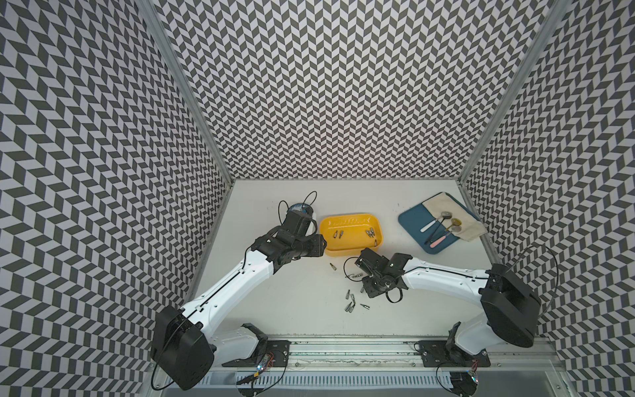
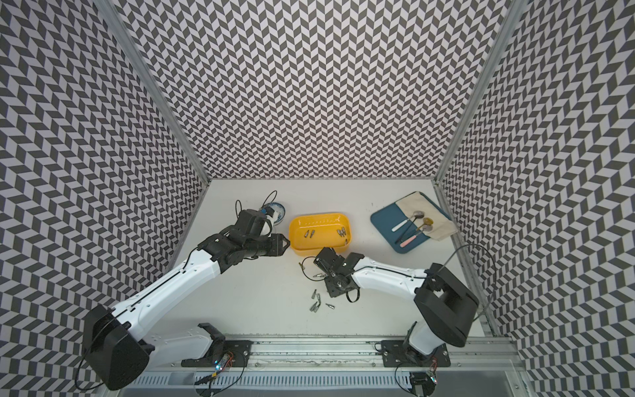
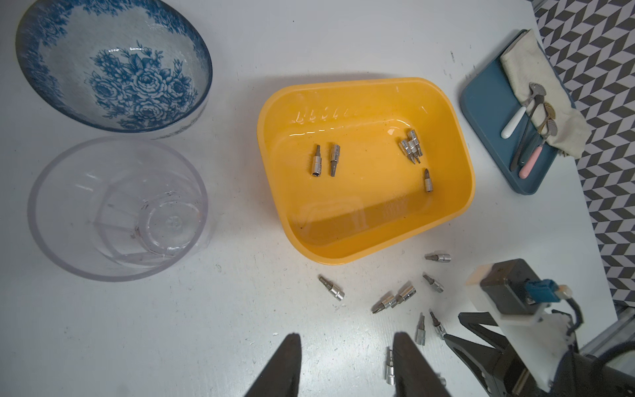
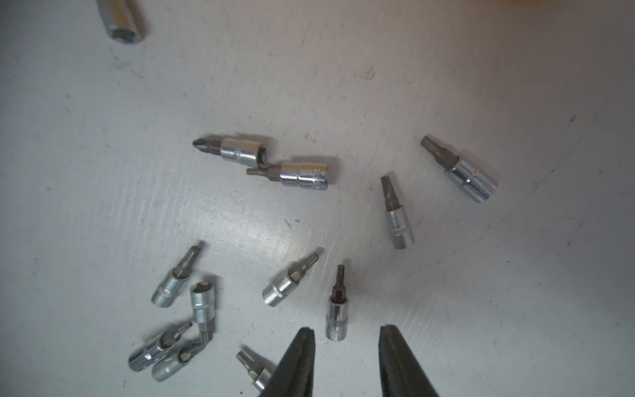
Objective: Put the bit on the desktop into the storage box
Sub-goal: Pick up the screwdriver bit from the center of the board.
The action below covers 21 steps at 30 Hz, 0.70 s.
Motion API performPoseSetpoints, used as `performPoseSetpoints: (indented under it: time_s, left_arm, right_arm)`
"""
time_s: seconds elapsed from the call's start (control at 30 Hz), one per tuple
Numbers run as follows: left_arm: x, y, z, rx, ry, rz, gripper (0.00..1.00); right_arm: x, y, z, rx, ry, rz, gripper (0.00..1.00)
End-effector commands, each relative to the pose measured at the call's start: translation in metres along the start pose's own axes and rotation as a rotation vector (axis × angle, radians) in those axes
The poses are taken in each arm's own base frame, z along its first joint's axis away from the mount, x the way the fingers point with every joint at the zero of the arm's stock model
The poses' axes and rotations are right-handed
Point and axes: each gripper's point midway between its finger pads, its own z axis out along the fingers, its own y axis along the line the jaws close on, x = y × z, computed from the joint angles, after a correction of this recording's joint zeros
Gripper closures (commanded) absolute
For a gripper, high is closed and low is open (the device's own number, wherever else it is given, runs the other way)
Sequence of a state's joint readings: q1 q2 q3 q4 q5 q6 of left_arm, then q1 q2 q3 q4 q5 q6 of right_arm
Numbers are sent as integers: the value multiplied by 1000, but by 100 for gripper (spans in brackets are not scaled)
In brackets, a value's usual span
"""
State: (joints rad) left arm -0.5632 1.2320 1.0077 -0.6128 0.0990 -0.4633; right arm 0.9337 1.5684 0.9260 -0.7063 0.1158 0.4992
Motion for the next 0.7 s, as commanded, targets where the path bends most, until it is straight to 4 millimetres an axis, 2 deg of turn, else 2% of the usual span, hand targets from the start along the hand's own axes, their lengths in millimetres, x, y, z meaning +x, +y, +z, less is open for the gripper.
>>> performPoseSetpoints:
  time_s: [0.0, 0.67]
  left_arm:
    - [3, 1, -7, -3, -7, 3, 52]
    - [9, 4, -8, -8, -1, -2, 52]
  right_arm:
    - [3, 6, 8, -7, 10, -3, 65]
    - [14, 6, 34, 18, 57, -18, 74]
